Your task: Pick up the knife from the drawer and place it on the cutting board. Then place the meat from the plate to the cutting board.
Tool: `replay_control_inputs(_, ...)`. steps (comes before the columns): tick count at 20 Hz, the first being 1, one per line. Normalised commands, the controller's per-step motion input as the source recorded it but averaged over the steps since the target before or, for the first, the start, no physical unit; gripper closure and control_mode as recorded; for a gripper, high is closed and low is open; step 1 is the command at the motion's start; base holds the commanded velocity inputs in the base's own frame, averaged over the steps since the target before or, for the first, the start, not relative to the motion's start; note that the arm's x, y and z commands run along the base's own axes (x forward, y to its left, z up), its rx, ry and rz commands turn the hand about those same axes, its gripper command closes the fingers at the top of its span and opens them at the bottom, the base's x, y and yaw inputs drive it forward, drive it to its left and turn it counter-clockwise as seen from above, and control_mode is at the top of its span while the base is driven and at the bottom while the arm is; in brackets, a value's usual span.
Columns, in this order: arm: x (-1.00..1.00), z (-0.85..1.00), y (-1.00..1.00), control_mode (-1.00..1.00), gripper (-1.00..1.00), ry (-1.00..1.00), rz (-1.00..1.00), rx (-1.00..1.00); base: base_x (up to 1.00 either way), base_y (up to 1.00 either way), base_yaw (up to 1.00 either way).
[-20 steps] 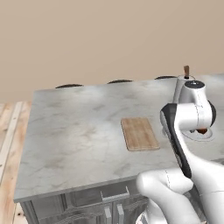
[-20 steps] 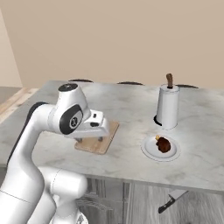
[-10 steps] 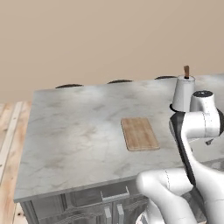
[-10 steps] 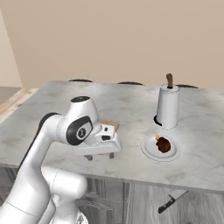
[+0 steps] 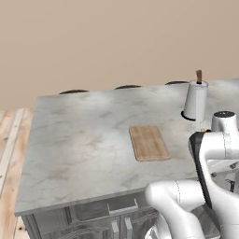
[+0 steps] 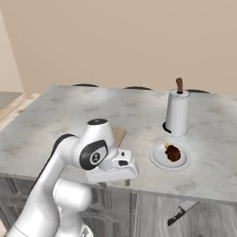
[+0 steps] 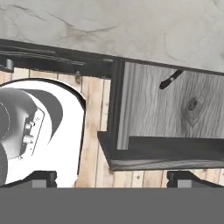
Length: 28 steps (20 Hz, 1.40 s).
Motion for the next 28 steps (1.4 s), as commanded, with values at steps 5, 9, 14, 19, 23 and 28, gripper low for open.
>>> replay_control_inputs(5,-0.02,-0.34,-0.32,-1.0,-1.0,0.06,0.0,0.01,0.0,0.0,0.0)
replay_control_inputs(9,-0.07,-0.43,-0.32,-1.0,-1.0,0.05,0.0,0.0,0.0,0.0,0.0)
replay_control_inputs(14,-0.19,-0.47,-0.29,-1.0,-1.0,0.04,0.0,0.0,0.0,0.0,0.0)
replay_control_inputs(19,-0.26,-0.38,-0.4,-1.0,-1.0,0.05,0.0,0.01,0.0,0.0,0.0)
replay_control_inputs(23,-0.14,-0.22,-0.37,-1.0,-1.0,0.02,-0.03,0.0,0.0,0.0,0.0)
replay_control_inputs(28,0.0,-0.21,-0.34,-1.0,-1.0,0.04,-0.05,0.01,0.0,0.0,0.0)
